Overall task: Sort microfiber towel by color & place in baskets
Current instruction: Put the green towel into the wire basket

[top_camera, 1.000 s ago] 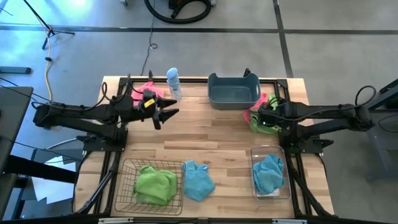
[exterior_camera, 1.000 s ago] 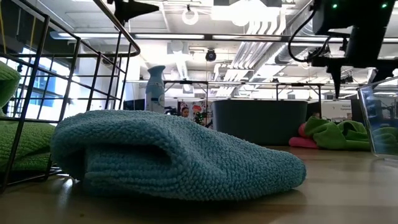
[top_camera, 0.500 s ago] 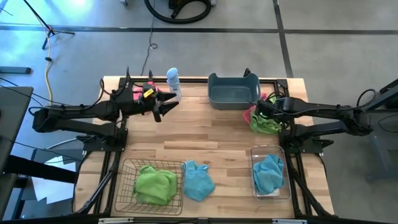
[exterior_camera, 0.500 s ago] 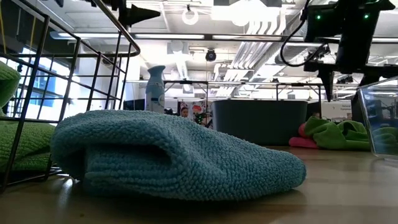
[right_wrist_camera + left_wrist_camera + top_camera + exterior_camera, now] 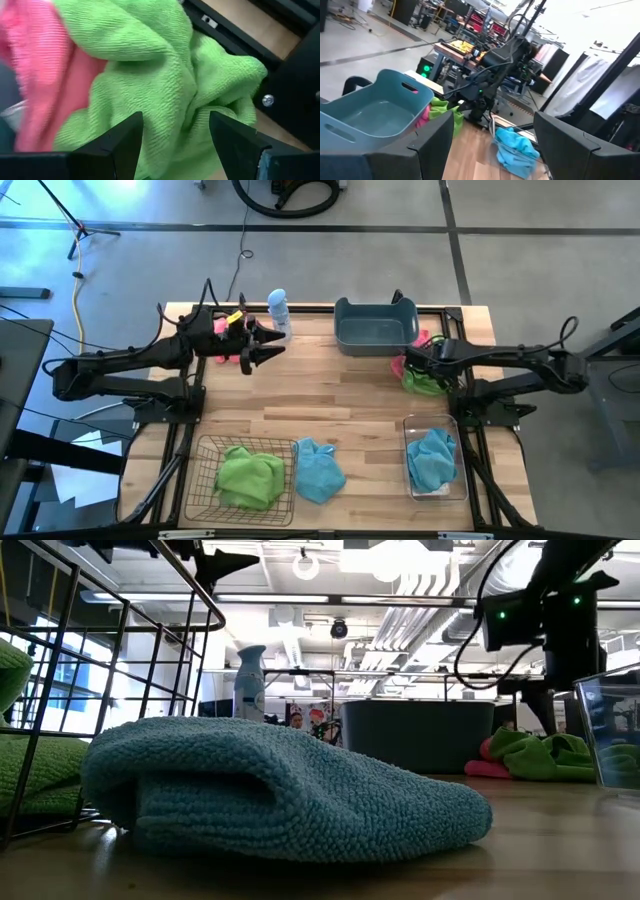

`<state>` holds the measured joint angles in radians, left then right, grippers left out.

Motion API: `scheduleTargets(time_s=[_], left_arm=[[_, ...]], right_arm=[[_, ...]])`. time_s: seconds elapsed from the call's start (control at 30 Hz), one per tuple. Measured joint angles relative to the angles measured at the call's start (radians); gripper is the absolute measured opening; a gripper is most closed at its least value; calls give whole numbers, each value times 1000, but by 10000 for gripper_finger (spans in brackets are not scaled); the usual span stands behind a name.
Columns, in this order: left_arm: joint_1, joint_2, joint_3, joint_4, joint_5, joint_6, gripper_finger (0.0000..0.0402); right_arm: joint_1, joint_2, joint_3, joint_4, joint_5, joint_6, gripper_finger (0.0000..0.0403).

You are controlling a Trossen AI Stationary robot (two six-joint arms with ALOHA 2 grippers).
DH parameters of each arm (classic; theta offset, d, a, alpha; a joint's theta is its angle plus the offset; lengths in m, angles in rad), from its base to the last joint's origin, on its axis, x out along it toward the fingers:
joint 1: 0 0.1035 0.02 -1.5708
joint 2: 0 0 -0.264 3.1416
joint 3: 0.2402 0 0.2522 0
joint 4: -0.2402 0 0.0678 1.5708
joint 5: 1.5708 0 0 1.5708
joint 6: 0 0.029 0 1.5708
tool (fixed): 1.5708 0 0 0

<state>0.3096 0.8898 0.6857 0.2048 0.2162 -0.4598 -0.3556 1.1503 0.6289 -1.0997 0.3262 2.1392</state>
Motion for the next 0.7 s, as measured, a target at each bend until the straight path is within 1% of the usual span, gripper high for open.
scheduleTargets(time_s=[0.27, 0.4, 0.47, 0.57, 0.63, 0.7], left_arm=[[1, 0, 0, -2, 5, 1, 262], [1, 0, 0, -2, 5, 0, 262], [1, 0, 0, -2, 5, 0, 262], [1, 0, 0, -2, 0, 0, 262], [1, 0, 0, -1, -2, 0, 262], [1, 0, 0, -1, -10, -4, 262]], right_arm=[[-24, 1, -99, 206, -6, 0, 224], [-26, 1, -116, 224, -12, 0, 222], [-26, 1, -116, 222, -10, -15, 213], [-26, 1, -116, 221, -6, -42, 174], [-26, 0, -115, 220, -6, -68, 127], [-25, 0, -101, 218, 2, -109, 66]])
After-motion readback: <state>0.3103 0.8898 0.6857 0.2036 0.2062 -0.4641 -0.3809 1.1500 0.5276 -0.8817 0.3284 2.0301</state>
